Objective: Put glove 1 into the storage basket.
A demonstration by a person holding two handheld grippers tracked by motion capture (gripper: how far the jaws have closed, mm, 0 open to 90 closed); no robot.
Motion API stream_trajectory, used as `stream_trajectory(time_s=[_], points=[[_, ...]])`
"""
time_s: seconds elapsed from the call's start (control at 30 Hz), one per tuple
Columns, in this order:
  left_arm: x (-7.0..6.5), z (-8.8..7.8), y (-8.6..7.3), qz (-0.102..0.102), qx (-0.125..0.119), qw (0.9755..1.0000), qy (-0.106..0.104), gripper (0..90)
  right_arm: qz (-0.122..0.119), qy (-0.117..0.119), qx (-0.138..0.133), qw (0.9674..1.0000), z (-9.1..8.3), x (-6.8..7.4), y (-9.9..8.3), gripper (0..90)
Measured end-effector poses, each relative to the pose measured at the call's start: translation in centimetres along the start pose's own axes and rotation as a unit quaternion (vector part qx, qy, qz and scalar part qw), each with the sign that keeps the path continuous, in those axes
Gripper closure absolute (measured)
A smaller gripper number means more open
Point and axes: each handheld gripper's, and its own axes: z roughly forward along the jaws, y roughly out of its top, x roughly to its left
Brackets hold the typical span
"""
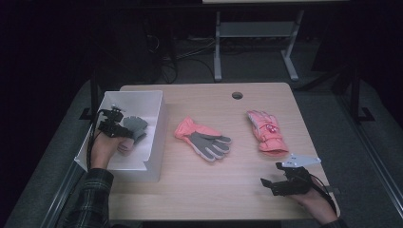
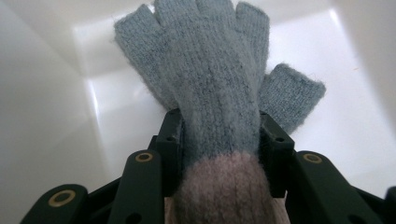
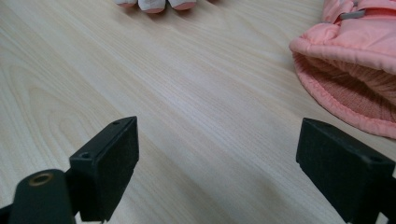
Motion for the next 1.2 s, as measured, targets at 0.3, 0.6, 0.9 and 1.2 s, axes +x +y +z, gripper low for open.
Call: stream_trajectory(time_s=[0.3, 0.6, 0.9, 1.2], points=[[-0.6, 0.9, 0.0, -0.002, 0.010, 0.9999, 0.010, 36.5, 0.000, -0.001, 0.000, 1.0000, -0.2, 0.0, -0.1, 12.9], [-1.0, -1.5, 0.9, 0.009, -0.023, 0.9997, 0.010, 17.9, 0.002, -0.001, 0.000, 1.0000, -0.2, 0.1, -0.1, 12.9], [-1.6, -5.3, 1.4, 0.017, -0.076, 0.9964, -0.035, 15.9, 0.001, 0.000, 0.001, 1.0000, -0.2, 0.1, -0.1, 12.9], [-3.8, -7.4, 2.0, 0.047, -0.106, 0.9904, -0.075, 15.9, -0.001, 0.003, 0.003, 1.0000, 0.0, 0.3, 0.0, 12.9]])
